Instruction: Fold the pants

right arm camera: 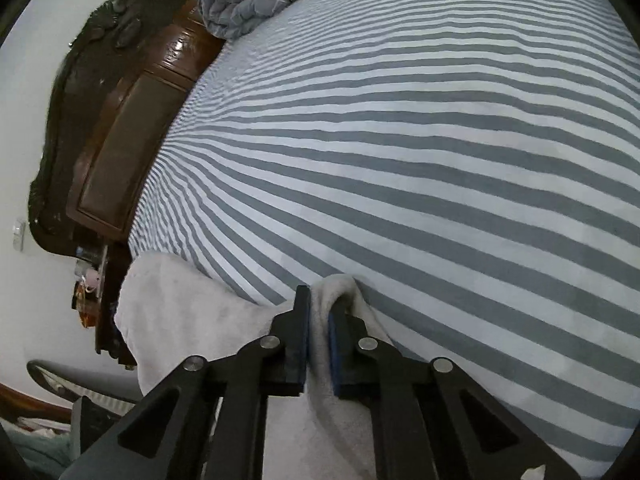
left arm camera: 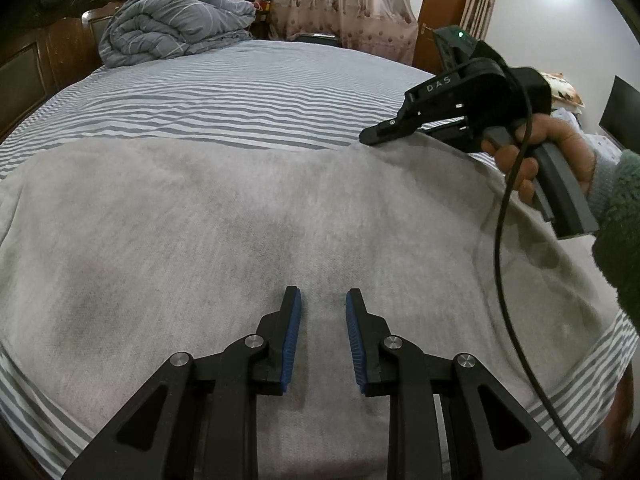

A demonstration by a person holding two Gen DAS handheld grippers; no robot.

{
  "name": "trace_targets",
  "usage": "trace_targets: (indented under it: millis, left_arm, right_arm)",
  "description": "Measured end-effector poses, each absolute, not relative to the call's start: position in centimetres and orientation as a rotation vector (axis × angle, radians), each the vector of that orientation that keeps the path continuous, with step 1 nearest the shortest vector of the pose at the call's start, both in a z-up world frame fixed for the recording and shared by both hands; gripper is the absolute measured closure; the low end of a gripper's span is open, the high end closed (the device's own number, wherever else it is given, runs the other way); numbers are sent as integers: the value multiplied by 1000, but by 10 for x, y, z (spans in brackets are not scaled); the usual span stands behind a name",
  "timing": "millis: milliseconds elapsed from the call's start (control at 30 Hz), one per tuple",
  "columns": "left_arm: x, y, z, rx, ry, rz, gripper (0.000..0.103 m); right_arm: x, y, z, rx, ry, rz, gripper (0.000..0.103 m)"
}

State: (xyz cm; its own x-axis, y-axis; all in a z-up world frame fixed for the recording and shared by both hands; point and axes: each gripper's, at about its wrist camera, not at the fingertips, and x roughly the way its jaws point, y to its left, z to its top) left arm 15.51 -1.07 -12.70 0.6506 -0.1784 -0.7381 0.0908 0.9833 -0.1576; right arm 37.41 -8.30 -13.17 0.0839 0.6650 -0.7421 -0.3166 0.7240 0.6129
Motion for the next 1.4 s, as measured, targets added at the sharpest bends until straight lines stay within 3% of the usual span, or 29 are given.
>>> trace_targets:
  millis: [67, 267, 600, 667, 1000, 1133, 1400]
  left_arm:
    - [157, -10, -126, -120, 860, -155, 77]
    - [155, -6, -118, -180, 891, -172, 74]
    - [129, -22, -121, -92, 890, -195, 74]
    - [129, -21, -123, -93, 888, -198, 74]
    - [122, -27, -127, -57, 864, -205, 74]
    - [122, -23, -127, -77, 872, -217, 74]
    - [123, -19, -124, -78, 869, -211, 73]
  right_arm:
    - [372, -88, -118, 291, 1271, 669, 73]
    - [349, -109, -62, 236, 1142, 637, 73]
    - [326, -76, -100, 47, 1209, 568, 94]
    - [329, -73, -109, 14, 1212, 535, 102]
    - [334, -67, -115, 27, 1220, 480, 103]
    - [322, -105, -84, 213, 1181, 453, 85]
    - [204, -237, -33, 472, 1083, 339, 74]
